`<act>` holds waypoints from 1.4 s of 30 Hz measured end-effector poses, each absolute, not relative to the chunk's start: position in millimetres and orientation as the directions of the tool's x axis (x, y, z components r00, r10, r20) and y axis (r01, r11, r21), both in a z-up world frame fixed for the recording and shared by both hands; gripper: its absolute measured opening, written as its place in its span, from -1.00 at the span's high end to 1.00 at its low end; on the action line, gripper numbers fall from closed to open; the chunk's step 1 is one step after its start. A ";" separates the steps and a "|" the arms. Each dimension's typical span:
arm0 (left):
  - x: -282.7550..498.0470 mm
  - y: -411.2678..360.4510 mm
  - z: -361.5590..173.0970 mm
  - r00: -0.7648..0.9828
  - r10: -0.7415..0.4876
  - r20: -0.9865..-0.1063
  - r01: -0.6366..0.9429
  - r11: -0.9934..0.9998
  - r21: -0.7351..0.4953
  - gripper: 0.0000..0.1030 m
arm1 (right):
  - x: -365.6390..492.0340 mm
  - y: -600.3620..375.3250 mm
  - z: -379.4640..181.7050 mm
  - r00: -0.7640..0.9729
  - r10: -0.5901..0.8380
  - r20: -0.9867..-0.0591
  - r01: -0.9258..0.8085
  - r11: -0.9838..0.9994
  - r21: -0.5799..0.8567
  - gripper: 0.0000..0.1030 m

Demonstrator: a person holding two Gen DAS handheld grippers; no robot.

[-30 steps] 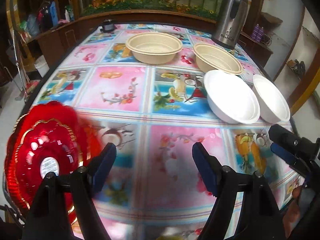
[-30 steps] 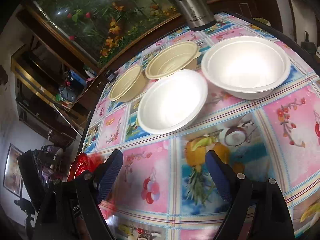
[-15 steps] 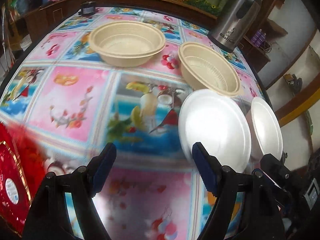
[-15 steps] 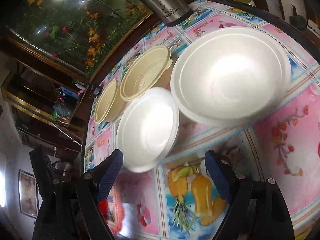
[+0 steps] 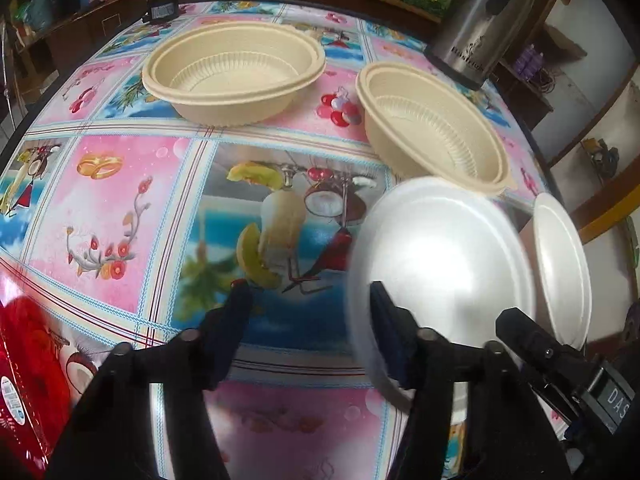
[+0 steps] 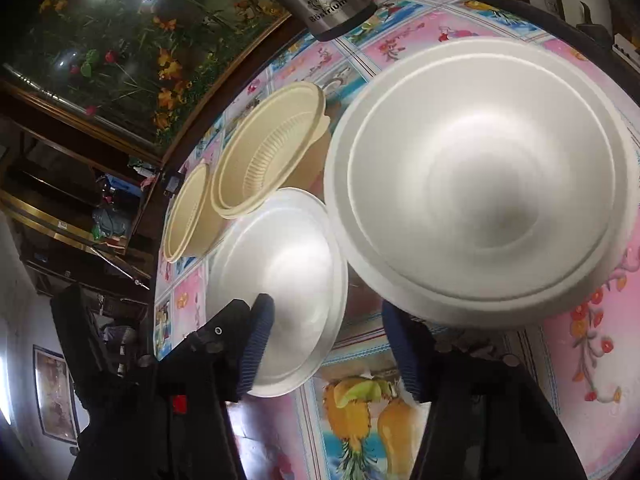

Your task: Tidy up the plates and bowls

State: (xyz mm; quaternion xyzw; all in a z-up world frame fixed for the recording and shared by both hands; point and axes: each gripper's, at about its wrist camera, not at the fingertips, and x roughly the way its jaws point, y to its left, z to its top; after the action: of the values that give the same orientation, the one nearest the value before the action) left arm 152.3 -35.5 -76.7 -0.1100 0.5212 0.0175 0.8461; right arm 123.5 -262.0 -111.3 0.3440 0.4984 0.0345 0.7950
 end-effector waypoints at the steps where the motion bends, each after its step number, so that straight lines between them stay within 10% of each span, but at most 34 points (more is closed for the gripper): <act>1: 151.7 -36.5 -76.0 0.464 -0.078 -0.882 -0.136 0.978 -0.158 0.12 | 124.2 -260.9 -112.6 0.497 0.396 -0.772 0.285 0.766 0.576 0.21; 8: 145.4 -47.4 -71.4 0.462 -0.093 -0.882 -0.081 0.986 -0.147 0.73 | 118.5 -247.9 -107.0 0.495 0.416 -0.763 0.236 0.781 0.579 0.78; 42: 60.2 -12.1 -49.4 0.509 -0.147 -0.848 -0.084 0.972 -0.219 0.78 | 51.4 -208.2 -79.0 0.511 0.448 -0.733 0.111 0.812 0.573 0.82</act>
State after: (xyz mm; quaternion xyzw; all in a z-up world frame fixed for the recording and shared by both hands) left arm 60.2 -12.1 -49.4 -0.1167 0.4954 -0.0181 0.8606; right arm 51.4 -208.2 -79.0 0.2889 0.4834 0.1029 0.8199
